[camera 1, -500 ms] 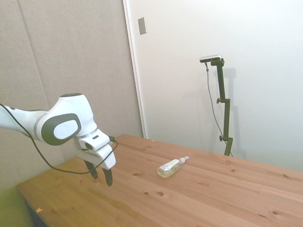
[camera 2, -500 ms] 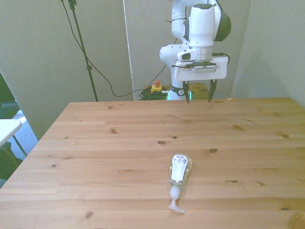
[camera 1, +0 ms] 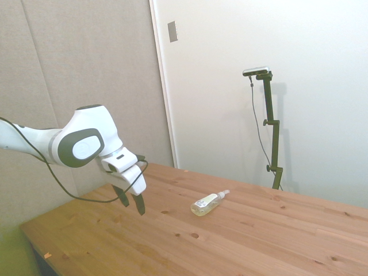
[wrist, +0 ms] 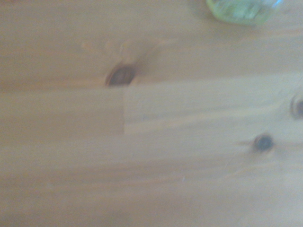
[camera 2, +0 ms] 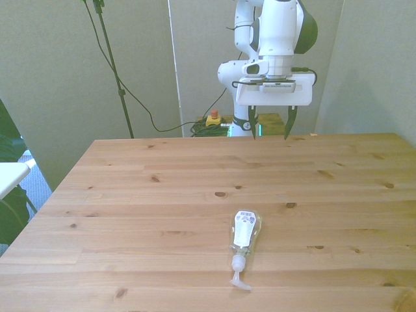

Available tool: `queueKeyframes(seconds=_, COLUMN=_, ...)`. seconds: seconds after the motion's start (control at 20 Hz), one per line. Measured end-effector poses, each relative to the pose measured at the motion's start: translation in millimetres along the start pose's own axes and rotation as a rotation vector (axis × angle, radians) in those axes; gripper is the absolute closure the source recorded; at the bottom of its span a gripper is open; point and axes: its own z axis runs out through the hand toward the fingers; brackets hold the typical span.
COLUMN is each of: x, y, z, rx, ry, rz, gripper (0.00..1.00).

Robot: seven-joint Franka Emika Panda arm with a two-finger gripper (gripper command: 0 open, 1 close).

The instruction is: Stand the sanitizer

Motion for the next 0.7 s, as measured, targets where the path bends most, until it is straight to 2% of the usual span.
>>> queueKeyframes(seconds=0.25, x=56.6, y=-42.2, z=17.5, rx=0.019, ry=0.046, rz=0.083, gripper=0.0)
queueKeyframes(seconds=0.3, x=66.5, y=-63.2, z=26.2, rx=0.023, ry=0.043, rz=0.099, gripper=0.0)
queueKeyframes(seconds=0.5, x=80.8, y=-71.5, z=23.0, rx=0.046, ry=0.088, rz=0.131, gripper=0.0)
queueKeyframes(seconds=0.7, x=133.6, y=-83.7, z=43.2, rx=0.087, ry=0.144, rz=0.216, gripper=0.0)
